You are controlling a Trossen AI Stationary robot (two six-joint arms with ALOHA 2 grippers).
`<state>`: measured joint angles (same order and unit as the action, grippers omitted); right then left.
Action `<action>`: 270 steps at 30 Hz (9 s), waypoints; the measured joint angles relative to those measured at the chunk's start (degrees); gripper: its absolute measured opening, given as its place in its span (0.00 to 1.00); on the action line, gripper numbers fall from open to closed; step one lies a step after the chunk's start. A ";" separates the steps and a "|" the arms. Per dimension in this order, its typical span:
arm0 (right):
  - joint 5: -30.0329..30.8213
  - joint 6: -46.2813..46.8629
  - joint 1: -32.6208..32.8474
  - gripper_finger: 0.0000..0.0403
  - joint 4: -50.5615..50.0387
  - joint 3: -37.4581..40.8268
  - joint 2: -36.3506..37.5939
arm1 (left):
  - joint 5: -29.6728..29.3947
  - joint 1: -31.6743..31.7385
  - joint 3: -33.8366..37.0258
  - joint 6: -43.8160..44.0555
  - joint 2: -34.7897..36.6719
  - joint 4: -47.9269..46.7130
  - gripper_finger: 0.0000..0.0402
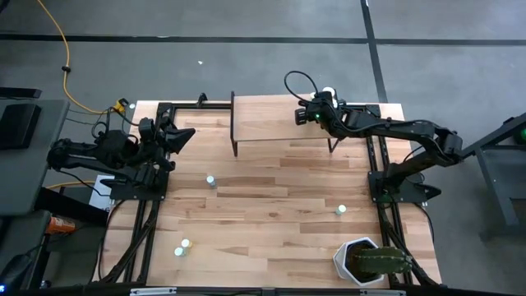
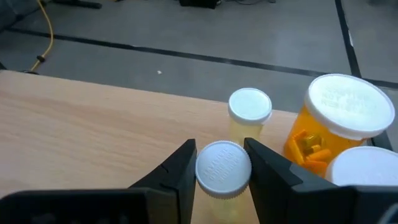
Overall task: Pick and place medicine bottles onto shelf by color
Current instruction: Put the top yellow pill bottle on the shelf aligned with the yellow pill bottle, then put the yellow pill bottle on the shelf aligned with the yellow pill bottle
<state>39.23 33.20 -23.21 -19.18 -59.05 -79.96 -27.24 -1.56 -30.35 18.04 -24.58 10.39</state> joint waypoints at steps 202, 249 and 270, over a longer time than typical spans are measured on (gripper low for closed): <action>-38.76 -13.98 25.36 0.41 45.07 17.86 16.96 | 34.59 -38.69 -18.16 82.17 -60.28 -52.56 0.54; -38.76 -13.76 25.36 0.41 42.10 17.86 16.96 | 26.64 -40.19 -18.18 75.43 -50.46 -55.86 0.48; -38.13 -13.74 25.35 0.41 42.02 17.85 16.96 | 28.82 -42.01 -18.18 78.81 -59.56 -53.13 0.65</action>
<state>1.10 19.46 2.14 22.85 -41.20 -63.00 1.58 -43.57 -48.53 96.85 -84.14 -42.73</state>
